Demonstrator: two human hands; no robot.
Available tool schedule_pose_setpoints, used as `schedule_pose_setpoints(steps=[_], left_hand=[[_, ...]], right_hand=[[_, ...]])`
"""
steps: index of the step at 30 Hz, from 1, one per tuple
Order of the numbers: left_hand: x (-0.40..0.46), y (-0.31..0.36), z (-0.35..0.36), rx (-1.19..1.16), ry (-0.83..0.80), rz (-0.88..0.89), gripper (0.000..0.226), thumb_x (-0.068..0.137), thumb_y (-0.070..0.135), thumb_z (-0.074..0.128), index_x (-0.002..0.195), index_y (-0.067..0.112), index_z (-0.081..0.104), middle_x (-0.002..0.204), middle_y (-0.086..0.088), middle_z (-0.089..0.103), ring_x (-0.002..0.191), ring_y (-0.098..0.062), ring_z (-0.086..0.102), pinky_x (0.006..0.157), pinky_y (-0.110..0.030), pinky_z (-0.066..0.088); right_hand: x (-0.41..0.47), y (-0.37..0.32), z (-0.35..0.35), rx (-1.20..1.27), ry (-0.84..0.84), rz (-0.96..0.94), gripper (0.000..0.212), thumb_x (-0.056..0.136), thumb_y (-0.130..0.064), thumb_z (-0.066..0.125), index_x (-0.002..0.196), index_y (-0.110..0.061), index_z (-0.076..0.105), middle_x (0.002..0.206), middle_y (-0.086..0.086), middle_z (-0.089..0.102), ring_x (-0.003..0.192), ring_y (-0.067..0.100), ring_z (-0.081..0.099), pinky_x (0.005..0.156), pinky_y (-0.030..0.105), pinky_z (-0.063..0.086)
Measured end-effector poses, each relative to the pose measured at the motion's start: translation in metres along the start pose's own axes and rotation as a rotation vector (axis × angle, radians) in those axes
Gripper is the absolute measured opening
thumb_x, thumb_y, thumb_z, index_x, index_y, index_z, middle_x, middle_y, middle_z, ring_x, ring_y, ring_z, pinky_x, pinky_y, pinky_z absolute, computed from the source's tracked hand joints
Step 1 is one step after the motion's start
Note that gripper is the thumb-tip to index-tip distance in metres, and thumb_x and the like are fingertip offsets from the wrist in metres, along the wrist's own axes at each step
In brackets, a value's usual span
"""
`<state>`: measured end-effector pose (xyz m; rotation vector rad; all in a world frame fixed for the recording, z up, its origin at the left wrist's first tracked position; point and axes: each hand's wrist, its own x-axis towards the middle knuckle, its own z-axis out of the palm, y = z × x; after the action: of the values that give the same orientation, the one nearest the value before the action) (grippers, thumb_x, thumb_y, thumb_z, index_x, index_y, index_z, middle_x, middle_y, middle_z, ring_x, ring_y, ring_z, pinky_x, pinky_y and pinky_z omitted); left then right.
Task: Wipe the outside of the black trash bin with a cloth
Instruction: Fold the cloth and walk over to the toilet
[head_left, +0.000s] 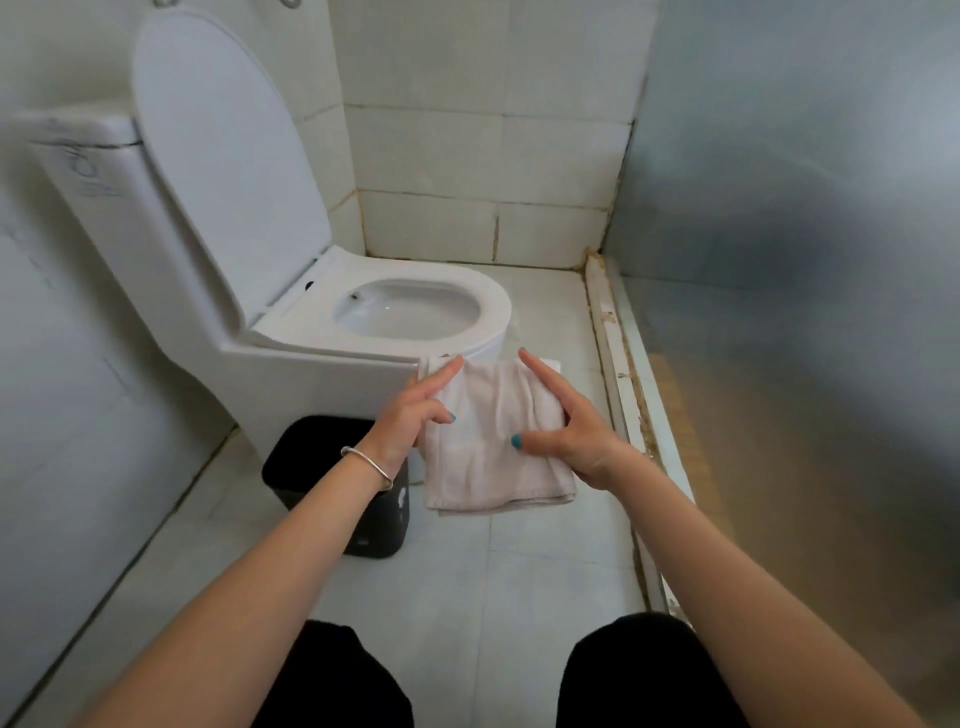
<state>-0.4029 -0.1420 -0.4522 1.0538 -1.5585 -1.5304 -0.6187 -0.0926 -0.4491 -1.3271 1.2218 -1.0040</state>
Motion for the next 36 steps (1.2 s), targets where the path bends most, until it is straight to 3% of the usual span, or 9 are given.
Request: schedule_pose_setpoints(steps=[6,9,12,17,22,25,28,31,36], left_hand=[[-0.045,0.001,-0.005,-0.015,-0.004,0.012,0.073,0.059,0.014,0.051,0.125,0.045,0.056,0.143,0.011,0.045,0.122,-0.014,0.048,0.084,-0.037,0.037],[-0.068,-0.001,-0.001,0.076,0.002,0.088,0.078,0.065,0.009,0.061,0.139,0.028,0.046,0.147,0.007,0.037,0.125,-0.002,0.043,0.098,-0.023,0.038],[-0.088,-0.005,0.003,0.194,-0.02,0.195,0.077,0.079,-0.003,0.071,0.145,0.016,0.037,0.137,0.009,0.036,0.111,0.014,0.045,0.088,-0.001,0.037],[-0.116,-0.01,0.011,0.292,0.026,0.319,0.087,0.069,0.016,0.083,0.142,0.033,0.037,0.146,0.008,0.034,0.131,-0.005,0.036,0.107,-0.017,0.034],[-0.131,0.001,0.022,0.327,0.041,0.375,0.087,0.071,0.012,0.081,0.143,0.029,0.035,0.147,0.005,0.03,0.133,-0.005,0.031,0.093,0.003,0.029],[-0.133,0.008,0.023,0.363,0.022,0.38,0.087,0.074,0.008,0.079,0.145,0.026,0.033,0.147,0.009,0.025,0.134,-0.002,0.025,0.093,0.005,0.026],[-0.119,0.006,0.017,0.406,0.023,0.373,0.087,0.075,0.015,0.08,0.143,0.036,0.029,0.153,0.012,0.017,0.14,-0.002,0.016,0.1,-0.001,0.023],[-0.116,0.003,0.01,0.449,0.054,0.393,0.089,0.074,0.019,0.08,0.141,0.042,0.026,0.157,0.009,0.012,0.143,-0.005,0.013,0.112,-0.017,0.021],[-0.086,-0.023,-0.005,0.524,0.126,0.399,0.091,0.074,0.026,0.08,0.142,0.041,0.023,0.156,0.009,0.01,0.142,-0.002,0.011,0.108,-0.005,0.016]], right_hand=[[-0.034,-0.012,0.024,-0.024,0.002,-0.027,0.088,0.079,0.009,0.068,0.14,-0.048,0.04,0.128,-0.012,0.042,0.112,0.019,0.054,0.086,0.036,0.056],[-0.053,-0.011,0.037,-0.011,0.011,-0.026,0.087,0.079,0.01,0.066,0.138,-0.049,0.042,0.128,-0.011,0.042,0.112,0.02,0.054,0.086,0.038,0.057],[-0.076,-0.013,0.046,-0.017,0.021,-0.022,0.086,0.079,0.009,0.066,0.136,-0.051,0.043,0.129,-0.007,0.04,0.111,0.025,0.053,0.084,0.042,0.058],[-0.116,-0.025,0.057,-0.103,0.084,-0.12,0.083,0.079,0.007,0.069,0.137,-0.046,0.045,0.127,-0.01,0.042,0.109,0.017,0.052,0.075,0.028,0.057],[-0.137,-0.037,0.062,-0.163,0.194,-0.186,0.083,0.07,-0.011,0.085,0.136,-0.044,0.047,0.128,-0.012,0.045,0.111,0.013,0.051,0.074,0.019,0.053],[-0.141,-0.041,0.062,-0.155,0.224,-0.197,0.082,0.071,-0.009,0.084,0.136,-0.043,0.048,0.119,-0.023,0.044,0.108,0.009,0.05,0.072,0.015,0.051],[-0.127,-0.039,0.056,-0.16,0.193,-0.183,0.081,0.074,-0.006,0.081,0.136,-0.045,0.047,0.114,-0.028,0.04,0.099,0.001,0.049,0.062,0.008,0.049],[-0.117,-0.037,0.054,-0.185,0.149,-0.207,0.08,0.075,-0.006,0.08,0.136,-0.046,0.046,0.118,-0.027,0.04,0.104,0.003,0.049,0.073,0.017,0.052],[-0.072,-0.029,0.05,-0.187,0.098,-0.235,0.079,0.074,0.002,0.078,0.135,-0.041,0.05,0.118,-0.03,0.045,0.1,-0.015,0.052,0.079,0.013,0.051]])
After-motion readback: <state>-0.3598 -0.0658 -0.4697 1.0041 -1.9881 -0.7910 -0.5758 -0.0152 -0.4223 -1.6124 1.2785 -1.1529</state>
